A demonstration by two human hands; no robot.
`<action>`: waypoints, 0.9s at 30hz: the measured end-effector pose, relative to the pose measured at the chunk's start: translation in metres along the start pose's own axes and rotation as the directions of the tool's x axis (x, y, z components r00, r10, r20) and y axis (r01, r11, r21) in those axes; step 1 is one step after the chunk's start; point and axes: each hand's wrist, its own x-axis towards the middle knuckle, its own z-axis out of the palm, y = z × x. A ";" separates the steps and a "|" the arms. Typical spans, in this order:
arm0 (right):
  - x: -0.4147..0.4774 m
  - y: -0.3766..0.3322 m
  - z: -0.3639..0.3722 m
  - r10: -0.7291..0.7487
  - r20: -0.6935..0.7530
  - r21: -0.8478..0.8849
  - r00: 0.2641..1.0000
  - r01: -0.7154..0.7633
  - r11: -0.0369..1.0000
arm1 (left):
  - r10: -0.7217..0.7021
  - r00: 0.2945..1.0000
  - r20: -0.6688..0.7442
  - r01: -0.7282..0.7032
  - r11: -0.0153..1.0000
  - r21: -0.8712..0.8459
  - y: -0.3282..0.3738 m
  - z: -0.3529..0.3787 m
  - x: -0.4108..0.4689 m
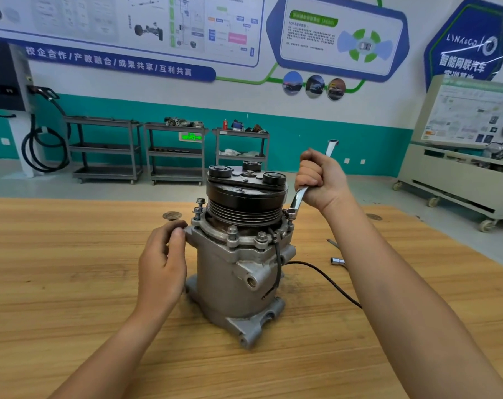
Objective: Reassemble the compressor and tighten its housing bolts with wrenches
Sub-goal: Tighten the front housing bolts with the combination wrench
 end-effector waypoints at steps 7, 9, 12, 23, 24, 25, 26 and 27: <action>0.012 0.002 0.003 0.122 -0.002 -0.123 0.993 -0.121 0.985 | 0.020 0.999 -0.042 -0.021 1.000 -0.018 -0.001 0.001 -0.004; 0.014 0.003 0.004 0.127 0.055 -0.146 0.990 -0.117 0.982 | 0.006 0.999 -0.039 -0.007 0.999 -0.033 -0.002 0.001 -0.004; 0.014 0.004 -0.004 0.108 0.123 -0.071 0.986 -0.100 0.992 | 0.072 0.997 -0.018 -0.071 0.997 0.033 -0.004 0.000 -0.005; 0.006 0.003 -0.005 0.095 0.273 -0.035 0.957 -0.089 0.995 | 0.126 0.992 -0.001 -0.125 0.989 0.075 -0.007 0.002 -0.008; 0.006 0.002 -0.004 0.106 0.309 -0.032 0.945 -0.101 0.994 | 0.125 0.992 0.002 -0.125 0.989 0.079 -0.008 0.002 -0.008; 0.006 0.001 -0.004 0.124 0.348 -0.014 0.929 -0.127 0.992 | 0.123 0.992 0.005 -0.123 0.989 0.083 -0.009 0.002 -0.007; 0.006 0.000 -0.005 0.147 0.385 0.006 0.911 -0.161 0.987 | 0.121 0.993 0.006 -0.121 0.989 0.086 -0.009 0.001 -0.007; 0.007 -0.001 -0.006 0.166 0.415 0.020 0.894 -0.191 0.981 | 0.121 0.993 0.005 -0.121 0.989 0.089 -0.008 0.002 -0.007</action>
